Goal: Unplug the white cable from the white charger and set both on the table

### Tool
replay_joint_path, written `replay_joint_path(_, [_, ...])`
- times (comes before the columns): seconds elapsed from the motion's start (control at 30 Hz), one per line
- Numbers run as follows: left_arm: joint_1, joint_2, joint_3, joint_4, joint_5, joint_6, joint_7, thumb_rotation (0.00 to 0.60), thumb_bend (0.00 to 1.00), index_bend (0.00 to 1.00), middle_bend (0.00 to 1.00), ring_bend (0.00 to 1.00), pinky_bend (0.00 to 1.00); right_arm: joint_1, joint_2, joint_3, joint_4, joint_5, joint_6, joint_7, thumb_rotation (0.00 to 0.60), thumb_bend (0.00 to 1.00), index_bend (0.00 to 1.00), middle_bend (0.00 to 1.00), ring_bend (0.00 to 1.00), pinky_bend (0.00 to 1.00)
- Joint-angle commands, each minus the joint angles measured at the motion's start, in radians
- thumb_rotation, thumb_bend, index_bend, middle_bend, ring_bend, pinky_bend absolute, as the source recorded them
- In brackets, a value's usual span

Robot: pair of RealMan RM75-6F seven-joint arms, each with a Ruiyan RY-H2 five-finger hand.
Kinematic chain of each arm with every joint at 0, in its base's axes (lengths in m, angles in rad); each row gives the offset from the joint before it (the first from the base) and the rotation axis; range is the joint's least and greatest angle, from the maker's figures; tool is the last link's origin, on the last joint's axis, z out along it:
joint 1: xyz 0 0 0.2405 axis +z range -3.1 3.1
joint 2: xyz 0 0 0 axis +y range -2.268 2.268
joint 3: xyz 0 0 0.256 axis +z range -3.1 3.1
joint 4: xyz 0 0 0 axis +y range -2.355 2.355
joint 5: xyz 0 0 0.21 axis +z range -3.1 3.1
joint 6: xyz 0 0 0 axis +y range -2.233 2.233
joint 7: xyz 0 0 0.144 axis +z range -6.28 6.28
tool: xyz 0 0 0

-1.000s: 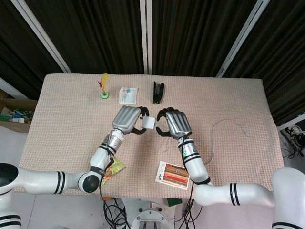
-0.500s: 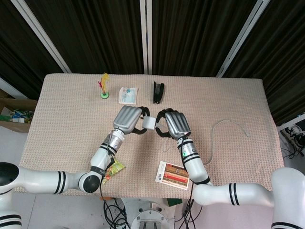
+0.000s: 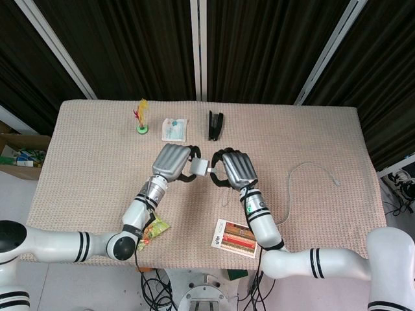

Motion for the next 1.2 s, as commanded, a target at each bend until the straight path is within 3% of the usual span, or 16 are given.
replay_joint_path(0.03, [0.006,0.003,0.003,0.007,-0.002,-0.002,-0.007,0.6,0.28,0.56,0.55,0.73,0.91,-0.012,0.011,-0.012,-0.012,-0.024,0.011,0.005,0.6,0.48,0.66,0.43,0.26,0.38])
replay_joint_path(0.23, [0.041,0.016,0.043,0.051,0.011,-0.008,-0.029,0.6,0.28,0.56,0.55,0.73,0.91,-0.087,0.098,-0.05,-0.054,-0.083,0.042,0.052,0.6,0.48,0.66,0.42,0.26,0.38])
replay_joint_path(0.43, [0.065,-0.023,0.097,0.182,-0.019,-0.068,-0.043,0.6,0.28,0.57,0.55,0.73,0.91,-0.164,0.2,-0.054,-0.064,-0.091,0.032,0.141,0.6,0.48,0.66,0.41,0.26,0.38])
replay_joint_path(0.67, [0.069,-0.104,0.119,0.317,-0.008,-0.083,-0.03,0.6,0.28,0.57,0.54,0.7,0.9,-0.157,0.204,-0.043,0.011,-0.056,-0.067,0.191,0.6,0.48,0.64,0.39,0.26,0.37])
replay_joint_path(0.73, [0.069,-0.119,0.123,0.342,-0.001,-0.081,-0.018,0.6,0.29,0.57,0.54,0.68,0.89,-0.14,0.194,-0.038,0.047,-0.039,-0.111,0.197,0.6,0.48,0.59,0.37,0.25,0.36])
replay_joint_path(0.8, [0.072,-0.135,0.125,0.365,0.005,-0.076,-0.011,0.6,0.27,0.55,0.53,0.65,0.88,-0.117,0.183,-0.03,0.085,-0.015,-0.162,0.202,0.6,0.48,0.45,0.33,0.24,0.33])
replay_joint_path(0.87, [0.076,-0.142,0.124,0.372,0.005,-0.08,-0.007,0.6,0.24,0.46,0.49,0.57,0.85,-0.101,0.177,-0.023,0.111,-0.003,-0.202,0.212,0.6,0.46,0.23,0.25,0.19,0.29])
replay_joint_path(0.93, [0.081,-0.14,0.12,0.367,0.008,-0.08,-0.008,0.6,0.21,0.33,0.4,0.46,0.75,-0.094,0.177,-0.019,0.119,-0.008,-0.219,0.224,0.6,0.44,0.06,0.16,0.13,0.24])
replay_joint_path(1.07, [0.106,-0.118,0.107,0.328,0.049,-0.047,-0.037,0.6,0.2,0.22,0.27,0.3,0.54,-0.114,0.209,-0.022,0.093,-0.071,-0.206,0.26,0.6,0.44,0.0,0.14,0.12,0.21])
replay_joint_path(1.2, [0.157,-0.053,0.105,0.253,0.12,0.002,-0.096,0.6,0.2,0.22,0.25,0.28,0.5,-0.17,0.278,-0.034,0.031,-0.132,-0.16,0.298,0.6,0.45,0.0,0.14,0.12,0.21])
